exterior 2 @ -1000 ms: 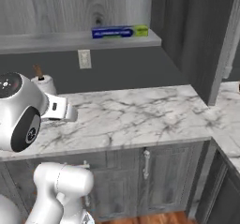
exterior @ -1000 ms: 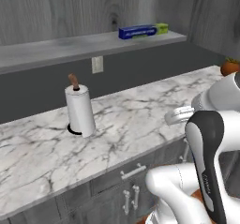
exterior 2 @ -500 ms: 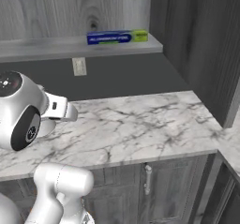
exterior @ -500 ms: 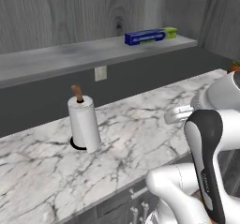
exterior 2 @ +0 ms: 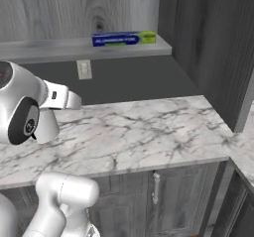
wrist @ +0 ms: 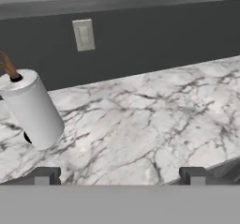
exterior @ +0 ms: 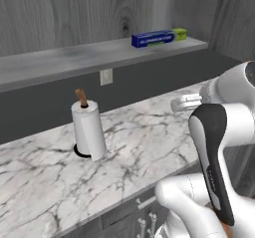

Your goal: Retrieve the tupperware and aluminum foil from the cabinet and place them on the dining counter near the plate with garlic and kebab skewer to prepare for storing leftovers.

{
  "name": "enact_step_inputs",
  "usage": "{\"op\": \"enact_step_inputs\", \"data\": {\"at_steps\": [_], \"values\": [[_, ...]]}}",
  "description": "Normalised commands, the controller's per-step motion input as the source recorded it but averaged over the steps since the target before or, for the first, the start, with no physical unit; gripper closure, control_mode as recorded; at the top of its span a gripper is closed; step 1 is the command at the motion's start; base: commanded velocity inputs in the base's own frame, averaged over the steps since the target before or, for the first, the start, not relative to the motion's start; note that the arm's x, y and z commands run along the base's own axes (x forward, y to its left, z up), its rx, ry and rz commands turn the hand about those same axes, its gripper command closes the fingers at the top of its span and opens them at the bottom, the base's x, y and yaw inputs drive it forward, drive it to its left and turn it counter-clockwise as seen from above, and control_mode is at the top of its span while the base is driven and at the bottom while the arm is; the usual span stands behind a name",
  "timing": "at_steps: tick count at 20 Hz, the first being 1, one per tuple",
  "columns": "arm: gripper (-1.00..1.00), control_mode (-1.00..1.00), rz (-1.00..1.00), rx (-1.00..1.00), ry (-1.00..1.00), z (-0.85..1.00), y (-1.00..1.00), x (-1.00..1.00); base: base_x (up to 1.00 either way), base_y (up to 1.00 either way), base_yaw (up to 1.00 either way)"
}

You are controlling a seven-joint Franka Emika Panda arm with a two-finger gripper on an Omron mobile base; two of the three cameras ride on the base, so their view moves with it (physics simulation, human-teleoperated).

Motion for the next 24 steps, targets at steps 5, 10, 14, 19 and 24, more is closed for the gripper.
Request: {"op": "enact_step_inputs", "data": {"at_steps": [5, 10, 14, 19, 24], "values": [[-1.00, -1.00, -0.13, 0.00, -0.29, 0.56, 0.30, 0.30, 0.00, 0.00, 0.00], [-1.00, -1.00, -0.18, 0.05, -0.27, 0.53, 0.15, 0.43, 0.00, 0.00, 0.00], [-1.00, -1.00, -0.12, 0.05, -0.02, 0.51, 0.01, 0.38, 0.00, 0.00, 0.00], [-1.00, -1.00, -0.06, 0.06, 0.02, 0.61, 0.00, 0.38, 0.00, 0.00, 0.00], [-1.00, -1.00, -0.01, 0.06, 0.06, 0.08, 0.01, 0.61, 0.00, 0.00, 0.00]]}}
